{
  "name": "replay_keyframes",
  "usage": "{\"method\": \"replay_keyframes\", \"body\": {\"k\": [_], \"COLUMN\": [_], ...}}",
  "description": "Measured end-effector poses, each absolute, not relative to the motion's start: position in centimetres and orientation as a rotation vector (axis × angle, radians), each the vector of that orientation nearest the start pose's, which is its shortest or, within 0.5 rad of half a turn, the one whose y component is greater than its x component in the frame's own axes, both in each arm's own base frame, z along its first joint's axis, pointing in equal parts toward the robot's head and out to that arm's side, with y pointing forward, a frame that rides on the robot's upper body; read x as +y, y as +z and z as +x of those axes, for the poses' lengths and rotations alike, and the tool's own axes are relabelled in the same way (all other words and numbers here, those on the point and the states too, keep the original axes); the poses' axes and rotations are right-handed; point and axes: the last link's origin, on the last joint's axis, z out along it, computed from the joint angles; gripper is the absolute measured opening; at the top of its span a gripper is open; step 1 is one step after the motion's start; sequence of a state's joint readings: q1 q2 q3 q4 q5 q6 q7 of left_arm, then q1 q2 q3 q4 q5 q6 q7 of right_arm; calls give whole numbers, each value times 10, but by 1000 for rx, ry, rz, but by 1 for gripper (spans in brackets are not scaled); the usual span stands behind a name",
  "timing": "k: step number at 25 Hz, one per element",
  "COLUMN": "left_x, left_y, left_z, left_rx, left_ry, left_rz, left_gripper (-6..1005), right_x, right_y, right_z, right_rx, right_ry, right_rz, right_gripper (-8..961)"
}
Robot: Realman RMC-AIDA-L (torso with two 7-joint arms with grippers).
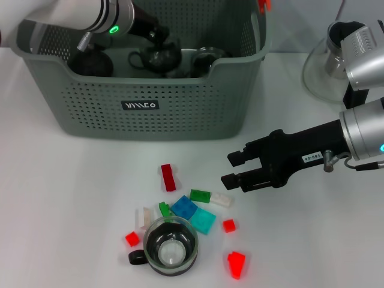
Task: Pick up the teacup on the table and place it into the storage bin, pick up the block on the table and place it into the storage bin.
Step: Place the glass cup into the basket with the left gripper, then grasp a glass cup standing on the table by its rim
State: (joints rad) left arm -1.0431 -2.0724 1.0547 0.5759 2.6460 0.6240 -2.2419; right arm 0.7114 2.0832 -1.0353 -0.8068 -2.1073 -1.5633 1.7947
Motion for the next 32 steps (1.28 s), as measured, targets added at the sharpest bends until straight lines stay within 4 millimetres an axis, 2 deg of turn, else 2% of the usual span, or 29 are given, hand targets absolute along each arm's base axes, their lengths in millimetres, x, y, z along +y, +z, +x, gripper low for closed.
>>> {"method": "replay_keyframes", "body": {"k": [6,8,10,15,18,20,24,28,32], "left_x": [505,508,512,512,491,468,421,375,341], "left_y": [-8,0,14,60,84,95,98,93,90], "left_z": [-147,-143,-138,-116,-98,-86,-78,-85,-100], "left_rx": [-529,-517,-511,-505,-490,-470,-454,-432,-399], "left_ry": [70,55,31,-52,-103,-135,-165,-152,-65], "left_rz": [-2225,-2211,-2186,-2143,-2178,-2225,-2382,-2593,-2733], "left_gripper": [341,434,528,635,699,742,771,776,770], "right_x": [356,356,357,359,360,360,360,360,359], "right_y": [-30,-29,-29,-29,-28,-28,-27,-27,-26], "right_z": [182,182,182,182,181,181,181,182,184], "right_rx": [647,647,646,623,608,598,573,551,543], "right_ry": [294,293,292,290,288,288,286,285,284], "right_rz": [-3073,-3069,-3066,-3062,-3063,-3066,-3069,-3069,-3068], "right_gripper": [610,610,610,611,611,611,612,612,612]}}
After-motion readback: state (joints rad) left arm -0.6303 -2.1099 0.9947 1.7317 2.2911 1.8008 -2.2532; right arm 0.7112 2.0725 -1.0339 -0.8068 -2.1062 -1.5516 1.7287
